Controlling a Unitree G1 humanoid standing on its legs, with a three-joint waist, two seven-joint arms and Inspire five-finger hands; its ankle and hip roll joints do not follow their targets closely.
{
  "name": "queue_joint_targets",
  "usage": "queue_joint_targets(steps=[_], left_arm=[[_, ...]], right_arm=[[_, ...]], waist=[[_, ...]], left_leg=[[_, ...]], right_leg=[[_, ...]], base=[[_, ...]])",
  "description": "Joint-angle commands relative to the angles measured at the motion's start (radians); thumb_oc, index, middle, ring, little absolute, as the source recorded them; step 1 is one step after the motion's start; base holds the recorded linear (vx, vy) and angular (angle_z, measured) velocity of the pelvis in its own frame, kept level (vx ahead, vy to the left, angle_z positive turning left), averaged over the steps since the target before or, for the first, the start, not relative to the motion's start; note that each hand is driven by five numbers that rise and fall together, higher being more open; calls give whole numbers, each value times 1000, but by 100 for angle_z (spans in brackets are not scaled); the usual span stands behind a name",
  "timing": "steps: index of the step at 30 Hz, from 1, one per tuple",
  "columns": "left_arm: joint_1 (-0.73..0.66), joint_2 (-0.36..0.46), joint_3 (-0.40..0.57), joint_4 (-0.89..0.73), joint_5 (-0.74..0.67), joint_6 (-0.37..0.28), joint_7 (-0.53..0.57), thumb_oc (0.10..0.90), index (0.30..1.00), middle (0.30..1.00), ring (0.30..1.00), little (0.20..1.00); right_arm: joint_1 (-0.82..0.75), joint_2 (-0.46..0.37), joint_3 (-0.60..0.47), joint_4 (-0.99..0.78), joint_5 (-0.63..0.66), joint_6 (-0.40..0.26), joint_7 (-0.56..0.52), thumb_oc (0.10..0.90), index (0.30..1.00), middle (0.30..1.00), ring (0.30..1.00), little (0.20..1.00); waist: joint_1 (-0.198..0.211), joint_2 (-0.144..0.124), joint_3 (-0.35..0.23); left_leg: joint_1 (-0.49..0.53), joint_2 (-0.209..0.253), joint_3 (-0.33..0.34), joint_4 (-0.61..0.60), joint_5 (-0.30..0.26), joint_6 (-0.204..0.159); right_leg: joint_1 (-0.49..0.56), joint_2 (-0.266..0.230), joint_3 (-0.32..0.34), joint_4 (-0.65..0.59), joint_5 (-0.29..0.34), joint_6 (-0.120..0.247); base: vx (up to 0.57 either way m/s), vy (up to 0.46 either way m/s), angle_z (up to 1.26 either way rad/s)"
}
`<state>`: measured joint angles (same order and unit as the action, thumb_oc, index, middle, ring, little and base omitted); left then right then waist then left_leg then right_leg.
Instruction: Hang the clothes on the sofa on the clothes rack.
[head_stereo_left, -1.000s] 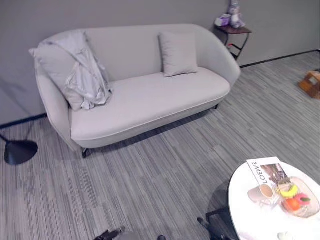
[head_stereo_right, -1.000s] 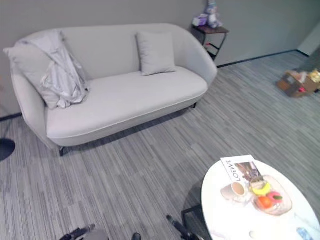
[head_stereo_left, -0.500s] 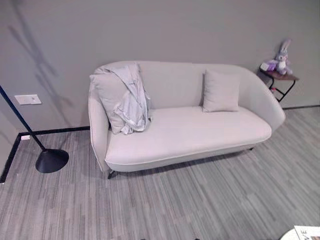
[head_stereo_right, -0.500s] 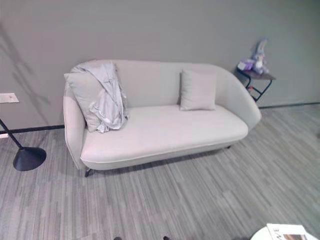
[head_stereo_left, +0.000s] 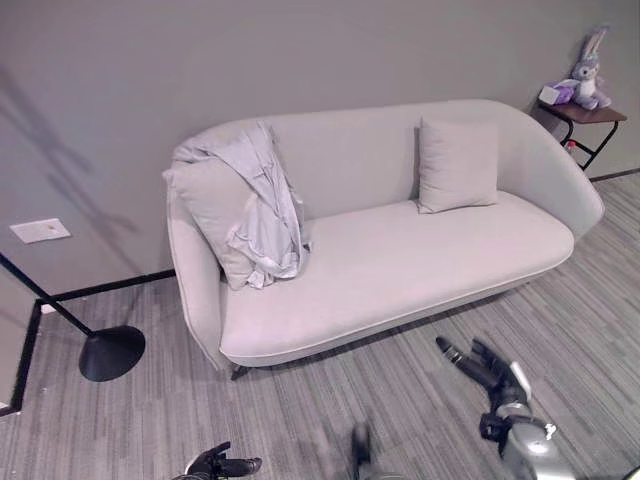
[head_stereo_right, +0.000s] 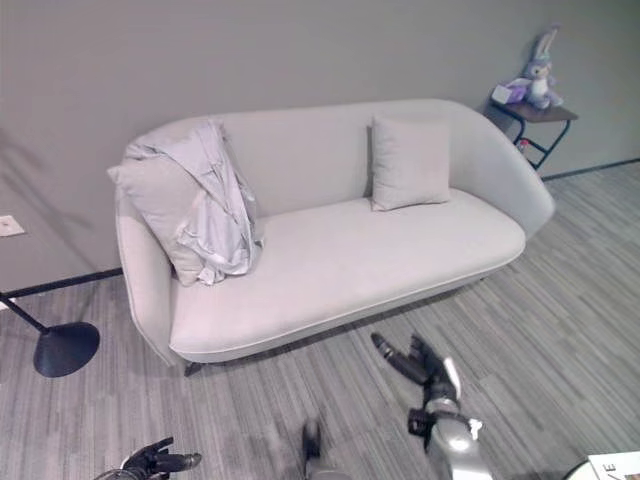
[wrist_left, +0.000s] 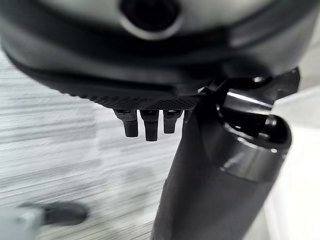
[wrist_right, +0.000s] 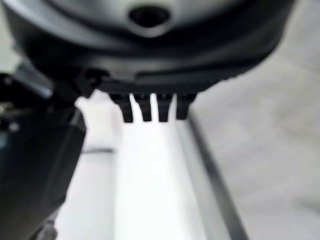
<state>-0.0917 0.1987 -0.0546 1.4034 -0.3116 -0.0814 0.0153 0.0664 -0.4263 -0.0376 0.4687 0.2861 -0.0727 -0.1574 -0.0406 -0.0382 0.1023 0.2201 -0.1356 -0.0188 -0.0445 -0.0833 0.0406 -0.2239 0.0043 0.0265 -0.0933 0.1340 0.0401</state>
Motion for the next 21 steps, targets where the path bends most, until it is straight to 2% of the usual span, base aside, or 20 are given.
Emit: queue_joint_targets(steps=[1,2,4,5,6,8,10,11,12,13,14,15,16,17,19,21], left_arm=[[12,23,45,22,-5,-25,3,800,900,900,900,900],[24,30,87,29,-41,-19,0,800,900,900,900,900],[44,24,149,36,-125,-14,5,800,900,900,900,900],[57,9,158,25,-143,-9,0,800,900,900,900,900],[60,3,154,9,-152,-10,-1,800,900,900,900,900],[62,-5,123,-30,-156,-11,-3,800,900,900,900,900],[60,-11,101,-48,-168,-17,-1,800,900,900,900,900],[59,-11,101,-48,-168,-18,-1,800,900,900,900,900],[58,-20,92,-55,-174,-30,12,800,900,900,900,900],[68,-25,87,-65,-182,-45,20,800,900,900,900,900],[85,-25,81,-64,-190,-50,31,800,900,900,900,900],[85,-26,83,-64,-190,-50,31,800,900,900,900,900],[97,-30,88,-52,-196,-50,30,800,900,900,900,900],[104,-29,90,-30,-186,-46,29,800,900,900,900,900],[111,-24,87,19,-145,-41,27,800,900,900,900,900],[119,-12,94,34,-135,-38,24,800,900,900,900,900]], right_arm=[[3,-49,-13,-36,-85,-50,12,800,900,900,900,900],[19,-53,-11,-39,-88,-43,25,800,900,900,900,900],[22,-57,13,-61,-97,-42,41,800,900,900,900,900],[42,-73,9,-104,-114,-51,55,800,900,900,900,900],[45,-83,8,-106,-118,-57,49,800,900,900,900,900],[26,-91,12,-88,-108,-65,35,800,900,900,900,900],[-19,-107,25,-80,-96,-65,28,800,900,900,900,900],[-21,-107,26,-79,-96,-66,28,800,900,900,900,900],[-69,-130,34,-85,-106,-64,22,800,900,900,900,900],[-99,-146,24,-89,-109,-73,2,800,900,900,900,900],[-169,-159,40,-44,-127,-81,-42,800,900,900,900,900],[-172,-159,42,-41,-127,-83,-43,800,900,900,900,900],[-204,-170,49,-15,-136,-74,-44,800,900,900,900,900],[-209,-170,54,3,-133,-75,-50,800,900,900,900,900],[-254,-166,66,67,-120,-68,-54,800,900,900,900,900],[-285,-165,84,122,-97,-65,-45,800,900,900,900,900]], waist=[[34,-55,-28],[38,-57,-41],[50,-51,-53],[52,-52,-58],[51,-60,-56],[57,-77,-39],[71,-85,-23],[68,-84,-22],[74,-86,-17],[84,-84,-20],[110,-63,-18],[109,-63,-18],[116,-52,-26],[116,-41,-30],[114,-39,-43],[121,-36,-52]], left_leg=[[-13,225,-15,-43,-17,-61],[-1,267,-21,-43,-9,-80],[-13,327,-38,-34,33,-95],[-80,354,-59,58,107,-88],[-127,350,-73,130,134,-77],[-189,342,-56,231,166,-46],[-241,253,-75,290,105,-18],[-247,252,-79,301,99,-17],[-270,167,-98,273,7,-12],[-298,119,-87,205,20,-21],[-333,72,-95,127,75,-26],[-330,72,-95,120,79,-26],[-305,76,-105,73,77,-29],[-270,76,-114,34,86,-18],[-251,66,-131,7,98,-12],[-226,69,-116,-26,104,-13]], right_leg=[[82,-97,51,70,24,106],[82,-65,58,103,-19,90],[104,-22,48,129,-79,64],[148,6,17,122,-109,38],[171,11,-1,111,-114,26],[205,8,-33,100,-122,5],[222,-4,-40,89,-128,0],[223,-5,-43,89,-129,1],[239,-24,-55,64,-122,8],[246,-37,-80,40,-109,14],[248,-27,-92,24,-99,18],[248,-27,-92,23,-99,19],[248,-19,-84,32,-104,22],[254,-12,-85,37,-117,20],[262,-21,-95,51,-134,17],[268,-32,-95,62,-148,20]], base=[[369,-513,72],[479,-661,93],[346,-549,74],[282,-555,33],[247,-486,52],[146,-258,79],[63,-93,38],[81,15,35],[175,59,21],[259,121,15],[187,109,34],[156,106,40],[169,77,21],[256,142,-8],[255,155,-14],[267,128,10]])
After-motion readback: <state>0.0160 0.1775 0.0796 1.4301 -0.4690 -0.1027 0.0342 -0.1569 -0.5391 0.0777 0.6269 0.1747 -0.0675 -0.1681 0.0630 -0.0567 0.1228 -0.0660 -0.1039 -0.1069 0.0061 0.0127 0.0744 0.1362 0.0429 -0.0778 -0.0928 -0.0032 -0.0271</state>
